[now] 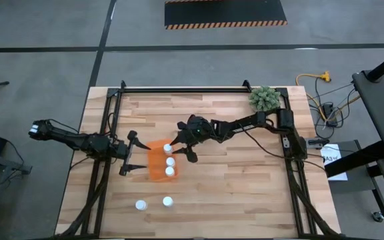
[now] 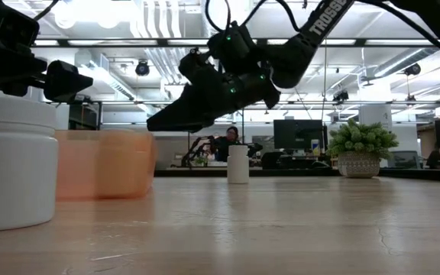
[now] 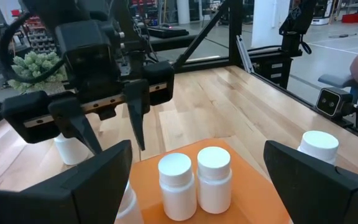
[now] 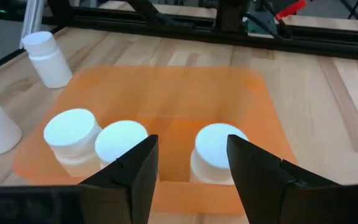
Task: Pick and place pill bottles into a basket
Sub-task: Put the top right white medicine bottle into the orange bin
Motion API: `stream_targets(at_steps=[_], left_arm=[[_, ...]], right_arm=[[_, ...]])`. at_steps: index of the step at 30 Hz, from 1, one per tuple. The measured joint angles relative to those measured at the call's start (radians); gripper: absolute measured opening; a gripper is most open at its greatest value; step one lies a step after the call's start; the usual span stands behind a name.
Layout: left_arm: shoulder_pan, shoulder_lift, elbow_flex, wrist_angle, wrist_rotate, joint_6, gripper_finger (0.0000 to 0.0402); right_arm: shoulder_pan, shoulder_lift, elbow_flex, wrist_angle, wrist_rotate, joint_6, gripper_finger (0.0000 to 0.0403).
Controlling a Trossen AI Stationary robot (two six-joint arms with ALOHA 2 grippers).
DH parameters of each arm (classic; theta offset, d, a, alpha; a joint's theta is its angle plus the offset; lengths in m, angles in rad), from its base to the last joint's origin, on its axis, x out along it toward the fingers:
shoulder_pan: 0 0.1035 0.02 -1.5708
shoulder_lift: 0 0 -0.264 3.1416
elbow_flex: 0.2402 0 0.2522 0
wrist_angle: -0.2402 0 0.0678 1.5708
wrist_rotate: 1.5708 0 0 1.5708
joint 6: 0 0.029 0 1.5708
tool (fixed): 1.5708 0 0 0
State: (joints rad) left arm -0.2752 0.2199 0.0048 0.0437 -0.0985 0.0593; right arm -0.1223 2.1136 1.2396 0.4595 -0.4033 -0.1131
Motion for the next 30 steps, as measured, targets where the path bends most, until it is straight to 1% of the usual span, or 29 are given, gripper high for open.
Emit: stream_targets(at_steps=[3,10,13,17,22,27,30], left_arm=[[0.000,0.000,0.000,0.000,0.000,0.000,0.0345],[0.000,0.000,0.000,0.000,0.000,0.000,0.0345],[0.000,0.000,0.000,0.000,0.000,0.000,0.0345],[0.000,0.000,0.000,0.000,0.000,0.000,0.0345],[0.000,0.000,0.000,0.000,0.000,0.000,0.0345],[0.000,0.000,0.000,0.000,0.000,0.000,0.0345],[0.000,0.002,0.000,-0.002,0.000,0.000,0.0345]], right_arm=[[0.000,0.000,-0.048,0.089,-0.001,0.022,0.0180],[-0.013,-0.020,-0.220,0.390,0.020,0.093,0.0180],[-0.017,-0.065,-0.300,0.454,0.088,0.107,0.0180],[-0.015,-0.145,-0.412,0.484,0.205,0.059,0.0180],[-0.022,-0.237,-0.555,0.587,0.322,0.053,0.0180],[-0.053,-0.276,-0.677,0.712,0.339,0.081,0.0179],[-0.081,-0.277,-0.729,0.738,0.352,0.101,0.0178]])
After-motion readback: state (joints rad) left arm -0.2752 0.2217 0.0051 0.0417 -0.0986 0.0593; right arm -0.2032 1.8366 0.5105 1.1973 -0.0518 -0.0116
